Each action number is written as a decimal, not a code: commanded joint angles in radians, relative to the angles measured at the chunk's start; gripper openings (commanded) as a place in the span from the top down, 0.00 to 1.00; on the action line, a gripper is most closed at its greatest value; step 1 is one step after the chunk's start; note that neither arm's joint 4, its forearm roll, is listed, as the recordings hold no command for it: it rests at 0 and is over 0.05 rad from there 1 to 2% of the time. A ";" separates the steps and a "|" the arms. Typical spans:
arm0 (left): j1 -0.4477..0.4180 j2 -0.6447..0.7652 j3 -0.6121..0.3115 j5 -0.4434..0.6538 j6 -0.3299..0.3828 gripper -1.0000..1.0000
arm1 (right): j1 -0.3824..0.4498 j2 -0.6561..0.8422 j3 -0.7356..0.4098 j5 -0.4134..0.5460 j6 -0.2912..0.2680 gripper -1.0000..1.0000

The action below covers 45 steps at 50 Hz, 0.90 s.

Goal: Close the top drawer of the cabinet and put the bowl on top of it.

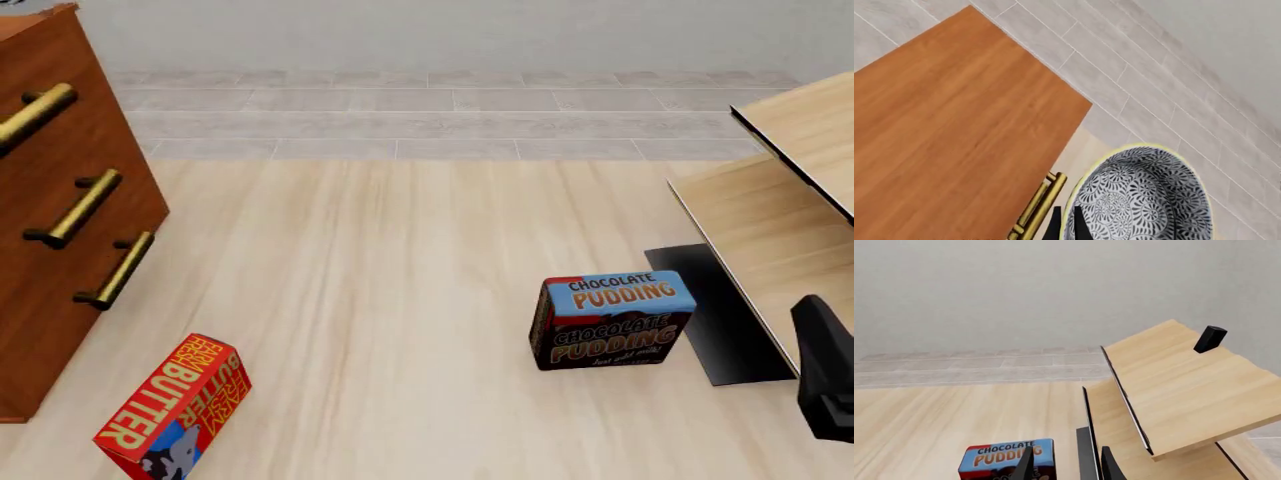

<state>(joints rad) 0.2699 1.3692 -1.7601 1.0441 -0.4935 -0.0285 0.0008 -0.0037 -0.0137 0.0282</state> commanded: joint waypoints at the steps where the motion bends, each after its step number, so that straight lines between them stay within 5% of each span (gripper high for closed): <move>1: 0.072 0.037 -0.094 0.069 -0.039 1.00 | 0.001 0.000 0.000 -0.001 -0.001 0.00; 16: 0.143 0.087 -0.181 0.129 -0.062 1.00 | 0.002 0.000 0.000 -0.003 0.001 0.00; 27: 0.300 0.111 -0.181 0.136 -0.050 1.00 | -0.002 0.000 0.001 -0.004 0.003 0.00; 45: 0.367 0.151 -0.152 0.133 -0.043 1.00 | -0.003 0.000 0.000 -0.003 0.003 0.00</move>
<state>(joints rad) 0.5858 1.5029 -1.9206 1.1813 -0.5513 -0.0307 0.0007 -0.0030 -0.0170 0.0312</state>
